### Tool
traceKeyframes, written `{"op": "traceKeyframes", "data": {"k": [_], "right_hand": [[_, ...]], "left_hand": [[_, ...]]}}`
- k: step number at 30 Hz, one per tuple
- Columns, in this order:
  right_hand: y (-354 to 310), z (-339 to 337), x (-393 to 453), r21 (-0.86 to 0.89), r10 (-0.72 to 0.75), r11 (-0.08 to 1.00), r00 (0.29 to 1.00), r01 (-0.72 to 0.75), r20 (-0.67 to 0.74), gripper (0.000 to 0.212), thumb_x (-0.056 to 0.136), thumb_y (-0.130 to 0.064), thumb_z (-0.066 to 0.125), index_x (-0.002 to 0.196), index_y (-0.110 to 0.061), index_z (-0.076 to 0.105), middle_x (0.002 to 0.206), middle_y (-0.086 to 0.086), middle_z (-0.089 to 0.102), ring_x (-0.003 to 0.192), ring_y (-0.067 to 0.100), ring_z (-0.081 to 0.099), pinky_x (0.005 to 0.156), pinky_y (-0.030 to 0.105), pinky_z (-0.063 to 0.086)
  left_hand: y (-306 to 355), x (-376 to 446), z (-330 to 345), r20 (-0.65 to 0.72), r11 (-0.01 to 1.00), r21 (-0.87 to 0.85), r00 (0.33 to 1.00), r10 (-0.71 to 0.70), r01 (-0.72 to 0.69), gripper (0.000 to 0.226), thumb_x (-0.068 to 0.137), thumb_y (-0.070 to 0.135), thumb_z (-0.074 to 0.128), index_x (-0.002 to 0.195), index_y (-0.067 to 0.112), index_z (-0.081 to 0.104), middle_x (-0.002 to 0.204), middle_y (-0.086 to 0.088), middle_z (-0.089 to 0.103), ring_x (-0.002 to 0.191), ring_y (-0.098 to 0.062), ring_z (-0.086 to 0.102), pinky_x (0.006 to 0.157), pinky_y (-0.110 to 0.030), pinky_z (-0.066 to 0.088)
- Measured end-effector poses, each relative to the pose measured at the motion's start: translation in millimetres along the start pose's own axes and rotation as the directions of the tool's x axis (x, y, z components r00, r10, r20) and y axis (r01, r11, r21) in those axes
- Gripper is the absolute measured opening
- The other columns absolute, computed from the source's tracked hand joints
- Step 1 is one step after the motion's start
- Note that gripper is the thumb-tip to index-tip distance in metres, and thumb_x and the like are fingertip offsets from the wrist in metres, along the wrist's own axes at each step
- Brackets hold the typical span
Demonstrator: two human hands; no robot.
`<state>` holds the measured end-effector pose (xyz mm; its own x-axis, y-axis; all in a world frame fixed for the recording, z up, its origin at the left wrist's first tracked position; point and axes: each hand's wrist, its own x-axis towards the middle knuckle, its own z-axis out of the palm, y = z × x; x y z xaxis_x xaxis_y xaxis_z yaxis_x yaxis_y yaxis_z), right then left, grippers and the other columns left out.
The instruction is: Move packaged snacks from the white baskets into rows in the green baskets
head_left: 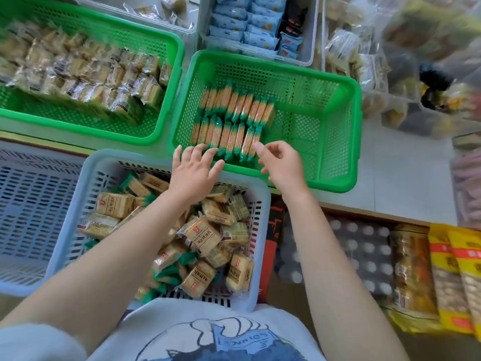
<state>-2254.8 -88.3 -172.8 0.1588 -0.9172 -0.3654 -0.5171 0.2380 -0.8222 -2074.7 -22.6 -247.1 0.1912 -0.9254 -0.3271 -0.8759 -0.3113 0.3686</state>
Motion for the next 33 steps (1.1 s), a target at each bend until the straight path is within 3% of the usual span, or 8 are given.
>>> {"op": "traceKeyframes", "data": {"k": [3, 6, 10, 16, 21, 26, 30, 33], "right_hand": [[13.0, 11.0, -42.9, 0.035, 0.019, 0.999, 0.997, -0.021, 0.068, 0.021, 0.097, -0.035, 0.064, 0.089, -0.016, 0.059, 0.084, 0.007, 0.065, 0.064, 0.011, 0.059, 0.051, 0.018, 0.045], [47.3, 33.4, -71.2, -0.086, 0.165, 0.985, 0.964, -0.150, 0.207, 0.018, 0.096, -0.030, 0.066, 0.096, -0.013, 0.061, 0.086, 0.001, 0.063, 0.073, 0.015, 0.062, 0.059, 0.024, 0.050], [83.2, 77.8, -94.1, -0.292, 0.229, 0.946, 0.925, -0.138, 0.303, 0.037, 0.086, -0.044, 0.075, 0.110, -0.021, 0.058, 0.105, -0.005, 0.061, 0.099, 0.017, 0.058, 0.083, 0.035, 0.050], [98.2, 124.5, -110.4, -0.629, 0.206, 0.777, 0.950, -0.012, 0.235, 0.072, 0.077, -0.066, 0.071, 0.126, -0.016, 0.055, 0.131, 0.005, 0.055, 0.131, 0.030, 0.037, 0.102, 0.043, 0.040], [77.4, 108.9, -123.1, -0.267, 0.236, 0.947, 0.952, -0.180, 0.197, 0.044, 0.082, -0.053, 0.073, 0.109, -0.020, 0.060, 0.102, -0.006, 0.065, 0.098, 0.017, 0.061, 0.075, 0.031, 0.051], [60.9, 75.8, -145.9, -0.008, 0.126, 0.991, 0.935, -0.131, 0.331, 0.058, 0.093, -0.066, 0.051, 0.108, -0.015, 0.074, 0.102, 0.006, 0.074, 0.095, 0.019, 0.068, 0.091, 0.038, 0.054], [88.9, 42.8, -151.0, -0.099, 0.197, 0.976, 0.980, -0.193, 0.031, 0.029, 0.100, -0.036, 0.055, 0.087, -0.019, 0.073, 0.080, -0.002, 0.069, 0.080, 0.016, 0.064, 0.072, 0.031, 0.048], [122.7, 34.7, -155.5, -0.293, 0.298, 0.912, 0.955, -0.287, -0.006, 0.019, 0.096, -0.026, 0.061, 0.101, -0.014, 0.075, 0.109, 0.003, 0.072, 0.102, 0.022, 0.065, 0.086, 0.037, 0.054]], "left_hand": [[1.7, -19.0, -19.3, -0.083, 0.991, -0.137, 0.996, -0.012, 0.000, 0.050, 0.102, 0.040, 0.047, 0.148, 0.022, 0.039, 0.167, -0.010, 0.004, 0.154, -0.027, 0.000, 0.123, -0.043, -0.001], [-8.4, -62.7, -29.1, -0.243, 0.955, -0.293, 0.970, -0.027, -0.047, 0.035, 0.097, 0.024, 0.058, 0.131, 0.017, 0.056, 0.150, -0.010, 0.040, 0.140, -0.029, 0.034, 0.116, -0.045, 0.028], [-37.2, -108.1, -8.2, 0.172, 0.885, -0.407, 0.970, -0.170, 0.227, 0.022, 0.099, 0.024, 0.056, 0.117, 0.018, 0.067, 0.115, 0.001, 0.068, 0.099, -0.015, 0.062, 0.087, -0.031, 0.052], [-61.0, -129.3, -5.0, 0.287, 0.847, -0.448, 0.944, -0.166, 0.285, 0.018, 0.098, 0.028, 0.056, 0.109, 0.024, 0.070, 0.106, 0.007, 0.071, 0.097, -0.012, 0.067, 0.086, -0.035, 0.056], [-58.4, -134.5, -17.6, 0.362, 0.641, -0.644, 0.905, -0.224, 0.417, 0.026, 0.096, 0.033, 0.064, 0.117, 0.018, 0.064, 0.108, -0.003, 0.072, 0.091, -0.016, 0.071, 0.082, -0.035, 0.060], [-39.9, -144.9, -16.6, 0.560, 0.299, -0.802, 0.825, 0.074, 0.517, 0.046, 0.093, 0.038, 0.064, 0.123, 0.004, 0.062, 0.108, -0.016, 0.072, 0.098, -0.028, 0.071, 0.076, -0.036, 0.060], [-29.2, -147.8, -7.8, 0.571, 0.234, -0.785, 0.817, -0.082, 0.573, 0.029, 0.093, 0.022, 0.069, 0.114, 0.004, 0.065, 0.100, -0.016, 0.070, 0.090, -0.025, 0.071, 0.061, -0.035, 0.061], [-30.4, -148.6, 4.3, 0.615, 0.282, -0.730, 0.778, -0.126, 0.622, 0.037, 0.090, 0.024, 0.072, 0.119, 0.003, 0.061, 0.100, -0.014, 0.071, 0.089, -0.026, 0.072, 0.058, -0.033, 0.059]]}}
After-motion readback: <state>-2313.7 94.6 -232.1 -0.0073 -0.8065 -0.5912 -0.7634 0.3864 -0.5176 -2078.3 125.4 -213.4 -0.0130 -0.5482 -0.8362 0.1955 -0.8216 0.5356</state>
